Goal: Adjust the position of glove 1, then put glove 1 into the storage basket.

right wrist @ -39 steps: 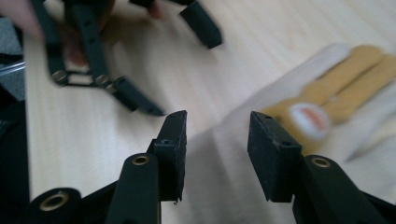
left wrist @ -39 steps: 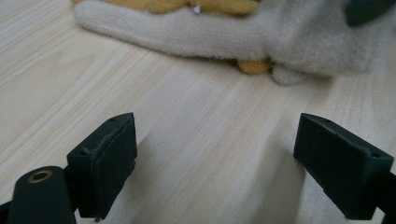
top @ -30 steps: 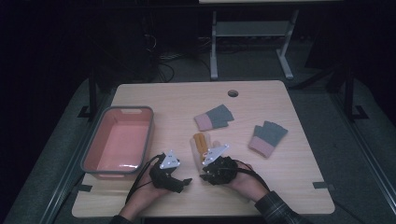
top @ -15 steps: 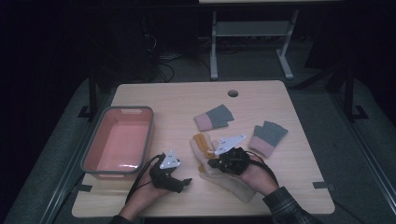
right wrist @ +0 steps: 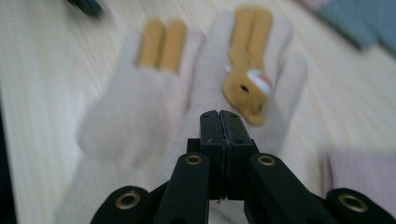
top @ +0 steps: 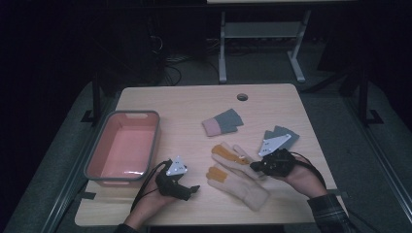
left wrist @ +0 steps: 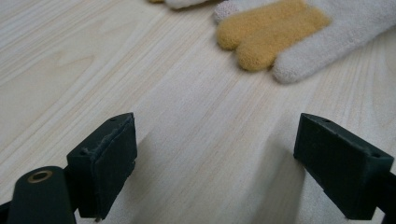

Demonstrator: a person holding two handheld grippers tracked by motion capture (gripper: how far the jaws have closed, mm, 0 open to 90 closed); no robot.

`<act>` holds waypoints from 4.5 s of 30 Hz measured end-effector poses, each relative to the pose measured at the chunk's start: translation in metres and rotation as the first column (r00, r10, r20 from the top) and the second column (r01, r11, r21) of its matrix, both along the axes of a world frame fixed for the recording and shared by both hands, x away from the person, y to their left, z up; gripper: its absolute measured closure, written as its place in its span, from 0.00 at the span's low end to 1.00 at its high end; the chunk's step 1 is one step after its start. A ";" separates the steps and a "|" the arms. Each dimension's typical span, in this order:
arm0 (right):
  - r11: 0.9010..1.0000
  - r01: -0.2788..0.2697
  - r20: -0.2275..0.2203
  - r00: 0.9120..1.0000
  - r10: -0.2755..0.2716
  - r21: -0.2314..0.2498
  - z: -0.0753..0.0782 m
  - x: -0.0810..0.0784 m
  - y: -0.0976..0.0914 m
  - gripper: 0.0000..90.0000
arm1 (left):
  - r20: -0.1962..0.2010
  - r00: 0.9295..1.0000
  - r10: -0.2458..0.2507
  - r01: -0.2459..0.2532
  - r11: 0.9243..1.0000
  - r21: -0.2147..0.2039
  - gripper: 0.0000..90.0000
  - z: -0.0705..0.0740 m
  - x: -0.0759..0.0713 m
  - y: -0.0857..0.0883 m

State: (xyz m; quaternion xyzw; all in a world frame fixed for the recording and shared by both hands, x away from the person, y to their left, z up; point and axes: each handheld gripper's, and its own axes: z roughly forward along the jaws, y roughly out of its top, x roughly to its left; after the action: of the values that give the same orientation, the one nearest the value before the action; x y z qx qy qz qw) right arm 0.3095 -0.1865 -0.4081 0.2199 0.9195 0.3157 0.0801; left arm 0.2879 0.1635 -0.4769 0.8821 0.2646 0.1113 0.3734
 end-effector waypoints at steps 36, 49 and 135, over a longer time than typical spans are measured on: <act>0.963 0.222 -0.062 0.975 -0.215 0.154 -0.011 0.021 0.011 0.77 | 0.006 1.000 -0.003 0.003 1.000 0.004 0.14 0.000 0.000 0.000; 0.965 0.180 -0.034 0.984 -0.177 0.190 0.027 -0.016 0.007 0.77 | -0.002 1.000 0.002 -0.002 1.000 -0.002 0.14 0.000 0.000 0.000; 0.994 -0.049 -0.133 0.989 0.062 0.100 -0.050 -0.032 0.078 1.00 | -0.177 0.979 -0.097 0.090 0.995 -0.048 0.96 0.016 0.056 -0.074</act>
State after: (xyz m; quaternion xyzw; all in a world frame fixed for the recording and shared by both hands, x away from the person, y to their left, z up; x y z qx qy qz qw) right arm 0.2775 -0.1081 -0.4578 0.2189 0.9123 0.3462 -0.0022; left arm 0.3436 0.0896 -0.4608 0.8924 0.2575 0.0086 0.3705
